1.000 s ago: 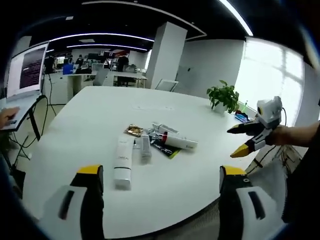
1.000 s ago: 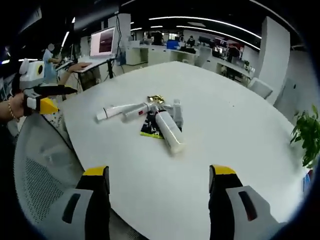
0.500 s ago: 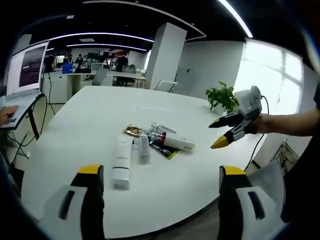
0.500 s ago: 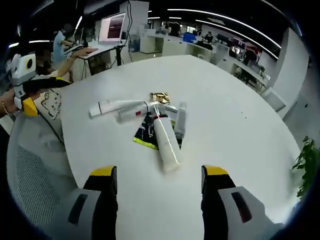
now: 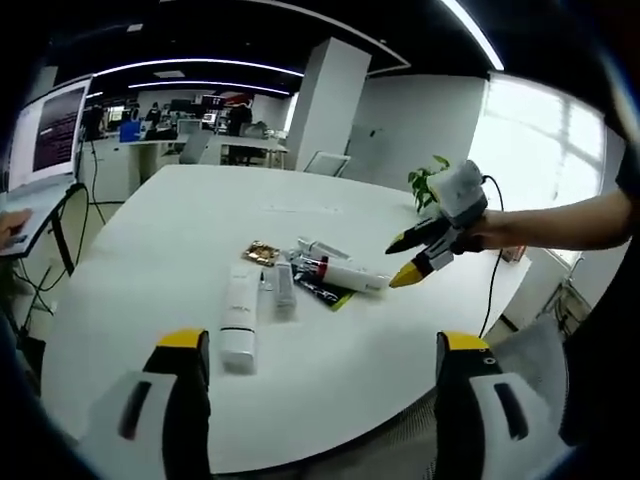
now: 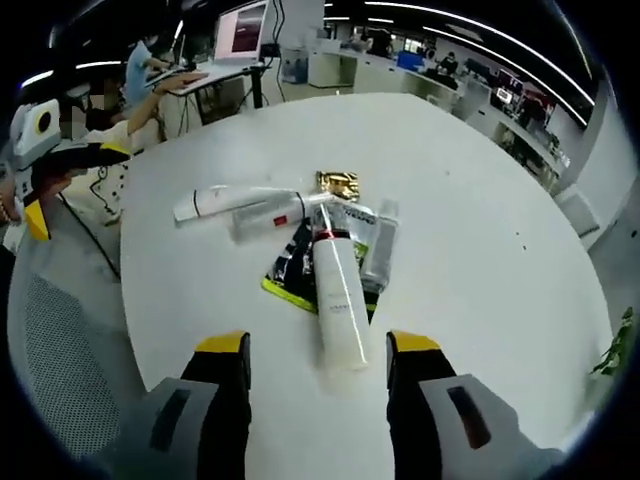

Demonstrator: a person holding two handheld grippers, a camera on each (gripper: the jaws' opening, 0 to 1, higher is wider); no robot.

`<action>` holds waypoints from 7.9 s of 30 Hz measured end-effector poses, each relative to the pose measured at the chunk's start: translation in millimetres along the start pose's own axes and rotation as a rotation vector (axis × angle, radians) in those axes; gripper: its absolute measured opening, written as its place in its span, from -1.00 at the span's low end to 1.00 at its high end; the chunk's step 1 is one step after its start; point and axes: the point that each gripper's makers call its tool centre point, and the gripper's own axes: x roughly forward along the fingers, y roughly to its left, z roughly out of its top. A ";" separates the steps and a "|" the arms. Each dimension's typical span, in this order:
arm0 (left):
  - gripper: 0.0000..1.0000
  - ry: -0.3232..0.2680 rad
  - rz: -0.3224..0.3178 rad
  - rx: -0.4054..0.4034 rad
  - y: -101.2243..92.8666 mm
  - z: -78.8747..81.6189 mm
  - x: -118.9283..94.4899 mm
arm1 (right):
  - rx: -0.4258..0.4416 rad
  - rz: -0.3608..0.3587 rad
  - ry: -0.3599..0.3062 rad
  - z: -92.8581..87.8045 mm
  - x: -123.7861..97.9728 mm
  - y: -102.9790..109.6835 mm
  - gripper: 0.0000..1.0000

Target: Arrange the skincare products in the storage area until every visible bottle or jar stands upright without overlapping.

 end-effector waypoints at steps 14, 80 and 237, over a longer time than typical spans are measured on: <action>0.71 0.015 -0.002 -0.024 1.8 -3.4 1.2 | -0.100 0.066 0.006 31.2 32.1 -4.6 -0.12; 0.67 0.013 0.055 -0.069 13.4 -2.3 -0.1 | -0.136 0.083 0.130 29.9 89.9 -11.8 -0.45; -0.54 0.012 -0.901 0.497 -245.2 139.5 14.4 | -0.018 0.285 -0.828 60.4 -206.9 113.3 -0.28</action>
